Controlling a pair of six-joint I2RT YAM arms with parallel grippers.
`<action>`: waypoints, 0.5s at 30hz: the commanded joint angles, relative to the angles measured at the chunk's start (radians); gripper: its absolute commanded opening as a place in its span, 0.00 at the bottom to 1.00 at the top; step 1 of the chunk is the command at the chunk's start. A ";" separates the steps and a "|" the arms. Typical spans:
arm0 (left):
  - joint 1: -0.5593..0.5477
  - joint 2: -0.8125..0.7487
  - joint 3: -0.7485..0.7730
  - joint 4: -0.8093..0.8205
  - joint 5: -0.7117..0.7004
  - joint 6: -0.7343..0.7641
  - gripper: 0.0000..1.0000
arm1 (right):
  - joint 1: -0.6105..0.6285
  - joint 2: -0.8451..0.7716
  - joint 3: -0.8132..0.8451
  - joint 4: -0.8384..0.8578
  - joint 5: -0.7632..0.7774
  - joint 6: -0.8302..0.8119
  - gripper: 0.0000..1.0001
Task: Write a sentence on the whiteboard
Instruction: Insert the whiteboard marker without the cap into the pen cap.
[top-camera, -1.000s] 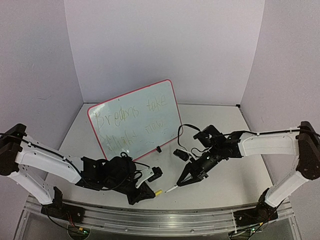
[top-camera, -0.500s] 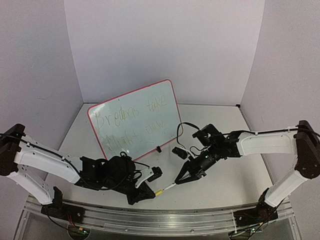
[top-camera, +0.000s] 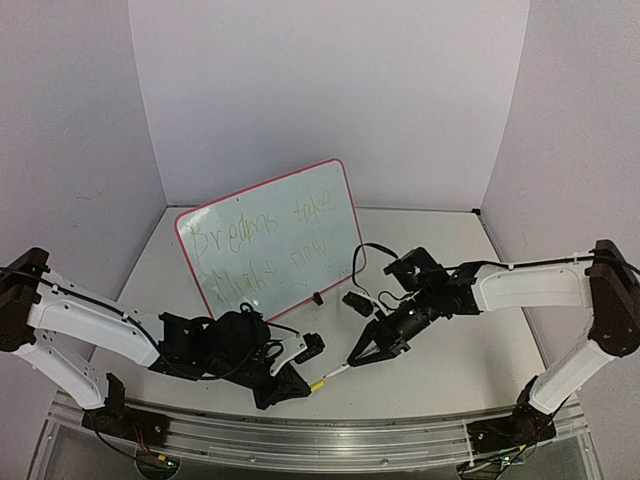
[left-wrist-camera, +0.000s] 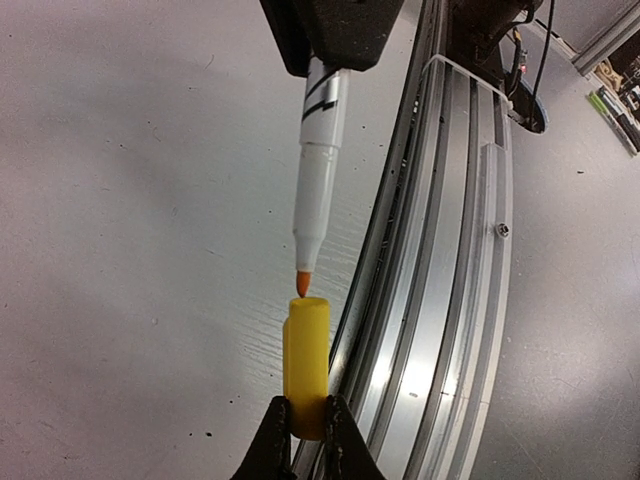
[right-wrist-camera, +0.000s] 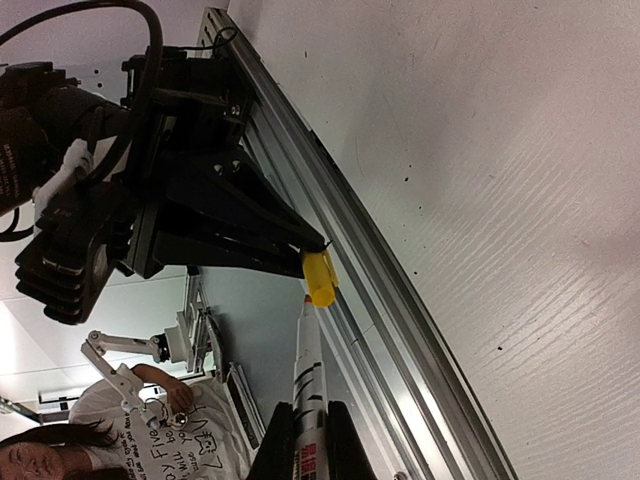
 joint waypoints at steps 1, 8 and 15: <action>-0.002 -0.031 0.010 0.003 0.005 0.004 0.00 | 0.006 0.015 0.007 0.023 -0.011 0.003 0.00; -0.003 -0.035 0.004 0.007 -0.002 -0.005 0.00 | 0.005 0.008 -0.007 0.023 -0.011 0.005 0.00; -0.003 -0.030 0.002 0.014 -0.005 -0.013 0.00 | 0.005 0.007 -0.019 0.023 -0.020 0.009 0.00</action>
